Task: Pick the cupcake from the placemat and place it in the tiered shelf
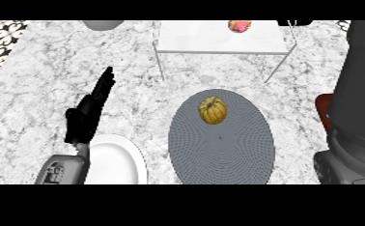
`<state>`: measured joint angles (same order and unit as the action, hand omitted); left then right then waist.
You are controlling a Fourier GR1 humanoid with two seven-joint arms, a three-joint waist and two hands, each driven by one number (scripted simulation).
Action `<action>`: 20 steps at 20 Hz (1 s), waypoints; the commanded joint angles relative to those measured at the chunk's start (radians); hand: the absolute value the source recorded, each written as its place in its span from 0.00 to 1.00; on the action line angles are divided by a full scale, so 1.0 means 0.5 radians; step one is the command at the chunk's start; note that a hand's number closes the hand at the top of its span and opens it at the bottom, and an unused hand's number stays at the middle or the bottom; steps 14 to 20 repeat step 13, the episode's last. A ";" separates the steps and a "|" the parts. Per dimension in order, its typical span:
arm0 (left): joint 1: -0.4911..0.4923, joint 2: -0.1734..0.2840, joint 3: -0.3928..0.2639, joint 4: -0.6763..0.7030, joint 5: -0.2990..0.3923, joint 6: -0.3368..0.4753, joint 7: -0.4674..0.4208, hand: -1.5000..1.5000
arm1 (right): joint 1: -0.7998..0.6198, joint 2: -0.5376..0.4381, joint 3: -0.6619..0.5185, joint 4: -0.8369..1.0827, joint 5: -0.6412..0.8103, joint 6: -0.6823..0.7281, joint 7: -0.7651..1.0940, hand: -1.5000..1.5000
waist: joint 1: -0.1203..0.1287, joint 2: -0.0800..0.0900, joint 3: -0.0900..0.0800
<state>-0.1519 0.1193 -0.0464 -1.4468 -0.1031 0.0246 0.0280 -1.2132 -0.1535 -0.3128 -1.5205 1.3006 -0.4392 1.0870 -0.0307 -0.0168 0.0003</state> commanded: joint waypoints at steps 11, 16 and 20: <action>0.008 0.022 0.042 -0.033 0.020 -0.003 0.070 0.50 | 0.578 -0.181 -0.352 -1.319 -0.602 1.360 0.297 0.00 | -0.086 -0.020 0.001; 0.082 0.015 0.041 -0.033 -0.005 0.028 -0.009 0.50 | 0.807 -0.230 -0.537 -1.455 -0.816 1.477 0.184 0.00 | -0.095 -0.016 0.005; 0.082 0.015 0.041 -0.033 -0.005 0.028 -0.009 0.50 | 0.807 -0.230 -0.537 -1.455 -0.816 1.477 0.184 0.00 | -0.095 -0.016 0.005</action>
